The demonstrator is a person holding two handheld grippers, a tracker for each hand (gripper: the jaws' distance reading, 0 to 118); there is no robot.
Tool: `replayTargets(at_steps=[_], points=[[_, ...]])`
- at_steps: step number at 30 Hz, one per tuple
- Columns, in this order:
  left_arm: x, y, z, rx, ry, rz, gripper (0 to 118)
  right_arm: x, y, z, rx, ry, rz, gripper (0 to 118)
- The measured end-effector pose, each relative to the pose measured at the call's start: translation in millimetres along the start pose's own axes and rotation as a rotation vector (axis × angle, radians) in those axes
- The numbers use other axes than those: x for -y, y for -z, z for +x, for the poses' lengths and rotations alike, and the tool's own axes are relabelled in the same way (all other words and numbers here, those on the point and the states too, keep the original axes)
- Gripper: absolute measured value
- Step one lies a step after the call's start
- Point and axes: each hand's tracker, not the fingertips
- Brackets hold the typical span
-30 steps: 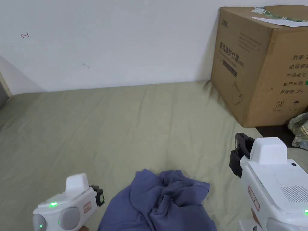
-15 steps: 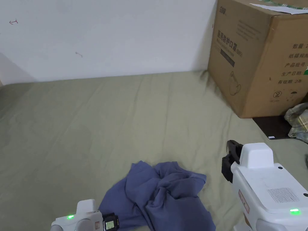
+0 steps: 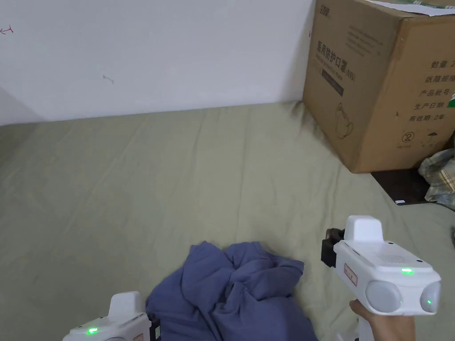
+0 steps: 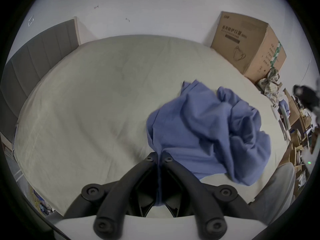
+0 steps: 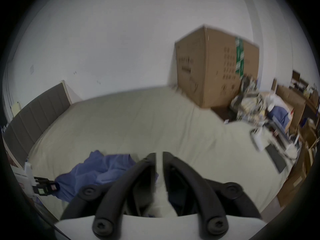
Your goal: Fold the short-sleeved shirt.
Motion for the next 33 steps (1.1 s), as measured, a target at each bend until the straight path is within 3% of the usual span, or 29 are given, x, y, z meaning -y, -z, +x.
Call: replayTargets(at_steps=[1, 2, 3, 4, 9, 11, 13, 15, 16, 18, 19, 21, 28, 33], points=[[-3.4, -3.2, 0.6, 0.007, 0.002, 0.003, 1, 2.4, 16.8, 3.3, -0.007, 0.016, -0.051, 30], [-6.6, -5.0, 1.4, 0.014, 0.0, 0.006, 1, 5.4, 33.8, 5.0, -0.016, 0.038, -0.103, 58], [-9.4, -5.6, 2.1, 0.022, -0.007, 0.009, 1, 7.9, 50.4, 6.8, -0.008, 0.045, -0.167, 73], [-11.2, -7.2, 2.6, 0.035, -0.019, 0.016, 1, 12.3, 65.8, 9.0, -0.024, 0.062, -0.205, 80], [-14.5, 0.5, 2.0, 0.052, -0.049, 0.016, 1, 29.1, 130.0, 9.1, 0.006, 0.042, -0.35, 80], [-14.9, 3.8, 1.2, 0.053, -0.047, 0.008, 1, 35.0, 154.1, 10.2, -0.009, 0.058, -0.397, 76], [-15.2, 5.2, -0.2, 0.055, -0.046, 0.0, 1, 37.8, 163.2, 8.4, -0.047, 0.068, -0.394, 64], [-14.5, 5.7, -2.4, 0.06, -0.053, -0.004, 1, 41.1, 150.5, -8.7, -0.065, 0.085, -0.441, 17], [-13.8, 6.5, -4.4, 0.064, -0.057, -0.004, 1, 41.4, 151.5, -11.9, -0.092, 0.093, -0.456, 4], [-12.4, 4.9, -6.5, 0.072, -0.066, -0.003, 1, 40.3, 136.4, -20.2, -0.145, 0.104, -0.455, 3], [-11.5, 3.5, -7.2, 0.074, -0.067, -0.002, 1, 37.7, 131.8, -25.0, -0.091, 0.063, -0.43, 3], [-10.2, 0.7, -8.9, 0.082, -0.066, 0.004, 1, 32.5, 117.7, -33.5, -0.102, 0.003, -0.384, 3], [-18.9, -23.0, -12.9, 0.146, -0.137, 0.076, 1, -16.2, 61.4, -1.2, -0.095, -0.055, -0.214, 2], [-65.4, -52.6, -23.3, 0.158, -0.187, 0.195, 1, -81.2, 10.3, 28.7, -0.04, -0.093, -0.01, 2]])
